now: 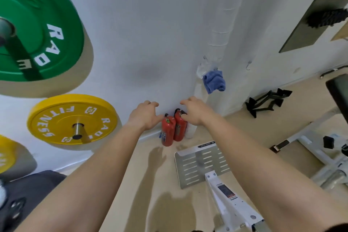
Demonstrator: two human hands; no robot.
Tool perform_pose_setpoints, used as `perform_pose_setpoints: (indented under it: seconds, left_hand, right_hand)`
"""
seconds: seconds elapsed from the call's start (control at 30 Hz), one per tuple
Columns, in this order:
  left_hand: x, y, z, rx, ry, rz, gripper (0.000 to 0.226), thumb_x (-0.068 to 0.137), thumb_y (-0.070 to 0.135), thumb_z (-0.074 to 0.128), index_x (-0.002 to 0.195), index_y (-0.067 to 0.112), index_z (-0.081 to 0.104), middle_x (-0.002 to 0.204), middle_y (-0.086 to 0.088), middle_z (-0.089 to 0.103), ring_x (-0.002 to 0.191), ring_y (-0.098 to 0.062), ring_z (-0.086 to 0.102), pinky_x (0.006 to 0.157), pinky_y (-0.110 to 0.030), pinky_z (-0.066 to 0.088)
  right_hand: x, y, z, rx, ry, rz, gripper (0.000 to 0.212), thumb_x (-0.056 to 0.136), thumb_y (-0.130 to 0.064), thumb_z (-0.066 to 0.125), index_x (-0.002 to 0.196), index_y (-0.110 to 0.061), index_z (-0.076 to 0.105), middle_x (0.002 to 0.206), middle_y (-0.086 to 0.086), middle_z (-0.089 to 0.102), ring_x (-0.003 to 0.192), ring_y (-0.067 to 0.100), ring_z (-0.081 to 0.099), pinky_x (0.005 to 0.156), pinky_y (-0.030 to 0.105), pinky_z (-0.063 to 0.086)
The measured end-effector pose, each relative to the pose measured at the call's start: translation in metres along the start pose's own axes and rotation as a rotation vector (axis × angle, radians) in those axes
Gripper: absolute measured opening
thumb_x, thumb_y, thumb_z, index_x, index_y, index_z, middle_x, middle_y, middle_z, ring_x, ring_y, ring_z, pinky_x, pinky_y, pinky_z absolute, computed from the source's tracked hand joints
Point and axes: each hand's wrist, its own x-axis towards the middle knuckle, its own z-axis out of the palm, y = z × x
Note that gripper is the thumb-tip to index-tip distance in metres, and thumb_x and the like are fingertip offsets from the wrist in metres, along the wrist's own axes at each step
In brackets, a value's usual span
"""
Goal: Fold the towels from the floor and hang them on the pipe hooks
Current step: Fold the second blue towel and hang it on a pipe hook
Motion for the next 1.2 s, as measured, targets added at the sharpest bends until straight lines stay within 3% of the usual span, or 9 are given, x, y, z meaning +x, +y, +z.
perform_pose_setpoints:
  seconds: [0.3,0.53,0.7,1.2]
  left_hand:
    - [-0.142,-0.052,0.049,0.002,0.031,-0.117,0.06,0.09,0.045,0.056,0.143,0.02,0.045,0.139,-0.01,0.05,0.129,-0.029,0.047,0.102,-0.039,0.042]
    - [-0.307,-0.083,0.141,-0.042,-0.104,-0.263,0.06,0.089,0.047,0.055,0.143,0.023,0.043,0.141,-0.005,0.045,0.131,-0.028,0.043,0.1,-0.045,0.045]
    - [-0.422,-0.112,0.179,-0.039,-0.184,-0.364,0.059,0.091,0.045,0.054,0.144,0.023,0.041,0.14,-0.005,0.045,0.128,-0.028,0.044,0.099,-0.044,0.045]
    - [-0.693,-0.231,0.244,-0.178,-0.15,-0.484,0.056,0.089,0.043,0.056,0.14,0.022,0.046,0.135,-0.006,0.049,0.125,-0.028,0.048,0.1,-0.045,0.045]
  right_hand:
    - [-0.096,-0.084,0.08,-0.009,-0.056,-0.13,0.055,0.089,-0.032,0.054,0.142,-0.024,0.043,0.139,0.007,0.043,0.127,0.031,0.046,0.1,0.043,0.044]
    - [-0.218,-0.121,0.202,0.064,-0.219,-0.13,0.063,0.09,-0.037,0.058,0.148,-0.023,0.039,0.148,0.01,0.039,0.134,0.032,0.043,0.108,0.043,0.04]
    - [-0.302,-0.16,0.27,0.026,-0.377,-0.157,0.062,0.09,-0.035,0.056,0.148,-0.024,0.038,0.146,0.01,0.039,0.129,0.034,0.045,0.102,0.044,0.044]
    - [-0.503,-0.333,0.409,0.004,-0.472,-0.223,0.057,0.093,-0.033,0.053,0.147,-0.023,0.039,0.148,0.006,0.038,0.131,0.03,0.044,0.099,0.044,0.045]
